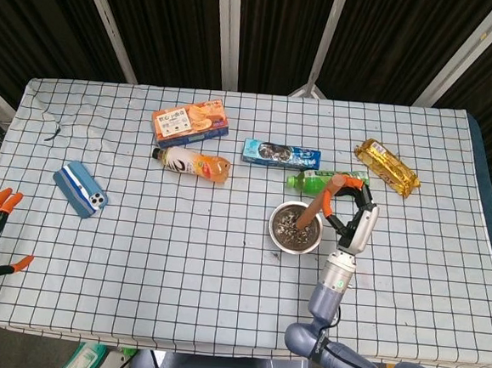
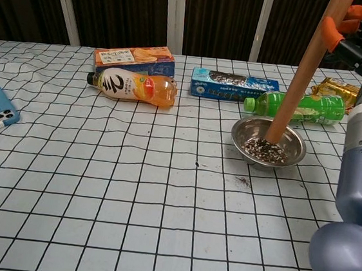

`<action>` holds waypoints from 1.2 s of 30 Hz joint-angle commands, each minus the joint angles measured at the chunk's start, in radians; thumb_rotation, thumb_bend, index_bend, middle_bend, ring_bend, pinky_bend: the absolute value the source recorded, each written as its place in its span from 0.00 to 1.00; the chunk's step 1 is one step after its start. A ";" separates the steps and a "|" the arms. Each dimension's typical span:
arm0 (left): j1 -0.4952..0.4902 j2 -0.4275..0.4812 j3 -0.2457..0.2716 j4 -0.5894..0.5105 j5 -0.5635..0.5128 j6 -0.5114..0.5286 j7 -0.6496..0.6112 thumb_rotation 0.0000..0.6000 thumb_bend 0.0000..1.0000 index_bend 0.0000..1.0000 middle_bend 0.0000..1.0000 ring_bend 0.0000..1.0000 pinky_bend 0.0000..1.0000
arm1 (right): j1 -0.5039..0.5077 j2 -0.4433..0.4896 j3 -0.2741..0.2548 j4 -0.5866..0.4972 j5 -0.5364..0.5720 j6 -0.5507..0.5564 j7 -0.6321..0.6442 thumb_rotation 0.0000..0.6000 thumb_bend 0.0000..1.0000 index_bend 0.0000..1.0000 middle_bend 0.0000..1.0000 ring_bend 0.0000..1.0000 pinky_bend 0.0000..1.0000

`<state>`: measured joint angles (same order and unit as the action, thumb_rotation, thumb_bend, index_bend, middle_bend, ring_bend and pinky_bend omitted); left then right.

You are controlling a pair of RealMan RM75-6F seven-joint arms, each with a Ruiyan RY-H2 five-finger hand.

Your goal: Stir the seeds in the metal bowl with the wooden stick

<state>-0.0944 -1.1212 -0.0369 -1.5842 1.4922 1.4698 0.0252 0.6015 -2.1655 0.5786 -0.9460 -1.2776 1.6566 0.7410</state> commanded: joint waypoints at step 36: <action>-0.001 0.001 -0.001 -0.005 -0.005 -0.002 0.005 1.00 0.13 0.03 0.00 0.00 0.00 | 0.029 -0.034 -0.021 0.078 -0.046 0.019 0.017 1.00 0.75 0.71 0.60 0.55 0.54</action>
<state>-0.0958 -1.1200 -0.0376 -1.5893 1.4874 1.4678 0.0299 0.6314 -2.2022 0.5572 -0.8639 -1.3234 1.6754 0.7618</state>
